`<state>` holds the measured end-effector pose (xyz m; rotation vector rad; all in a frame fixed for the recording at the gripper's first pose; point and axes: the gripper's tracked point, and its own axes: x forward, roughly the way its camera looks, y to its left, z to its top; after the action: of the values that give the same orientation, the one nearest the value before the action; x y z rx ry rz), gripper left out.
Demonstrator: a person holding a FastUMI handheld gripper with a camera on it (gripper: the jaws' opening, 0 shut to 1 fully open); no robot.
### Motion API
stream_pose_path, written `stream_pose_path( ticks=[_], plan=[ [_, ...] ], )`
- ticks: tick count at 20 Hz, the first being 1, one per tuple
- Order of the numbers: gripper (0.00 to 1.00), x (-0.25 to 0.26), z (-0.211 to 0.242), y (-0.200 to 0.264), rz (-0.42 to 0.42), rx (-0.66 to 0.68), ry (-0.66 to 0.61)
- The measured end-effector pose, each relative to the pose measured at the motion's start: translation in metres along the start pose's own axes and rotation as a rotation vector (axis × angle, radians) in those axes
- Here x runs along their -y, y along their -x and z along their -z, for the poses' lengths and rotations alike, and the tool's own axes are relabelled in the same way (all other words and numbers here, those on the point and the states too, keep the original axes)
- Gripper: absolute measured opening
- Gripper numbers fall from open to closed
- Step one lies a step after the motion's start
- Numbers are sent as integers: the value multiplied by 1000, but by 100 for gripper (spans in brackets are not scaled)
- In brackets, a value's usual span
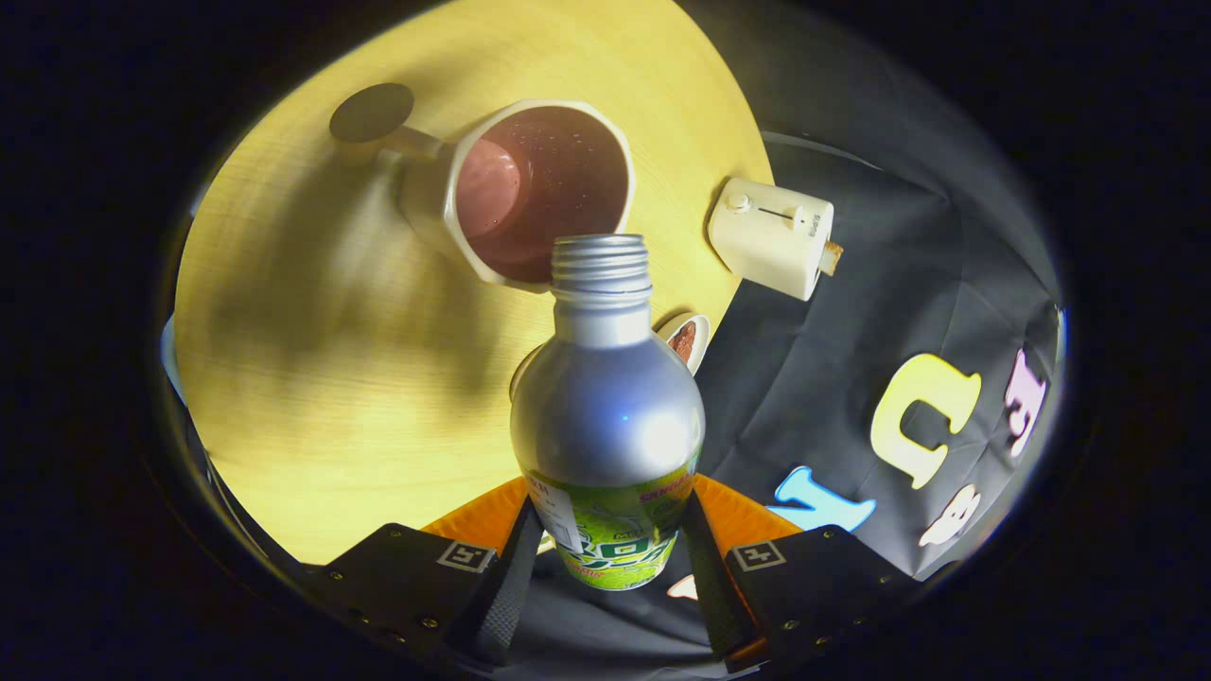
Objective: Take the bottle from table, then pour the juice into the cup, finally place the bottle on the coaster
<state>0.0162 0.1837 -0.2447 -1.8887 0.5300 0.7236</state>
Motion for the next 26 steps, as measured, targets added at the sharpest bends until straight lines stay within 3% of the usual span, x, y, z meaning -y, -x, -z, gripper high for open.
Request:
stream_pose_path(
  ticks=[5, 9, 19, 26],
  plan=[
    [76, -18, 2, -6, -39, 64, -132],
    [76, -39, -8, -4, -126, 137, -372],
    [76, -56, -17, -5, -293, 280, -822],
    [77, -49, -13, -14, -329, 368, -1072]
  ],
)
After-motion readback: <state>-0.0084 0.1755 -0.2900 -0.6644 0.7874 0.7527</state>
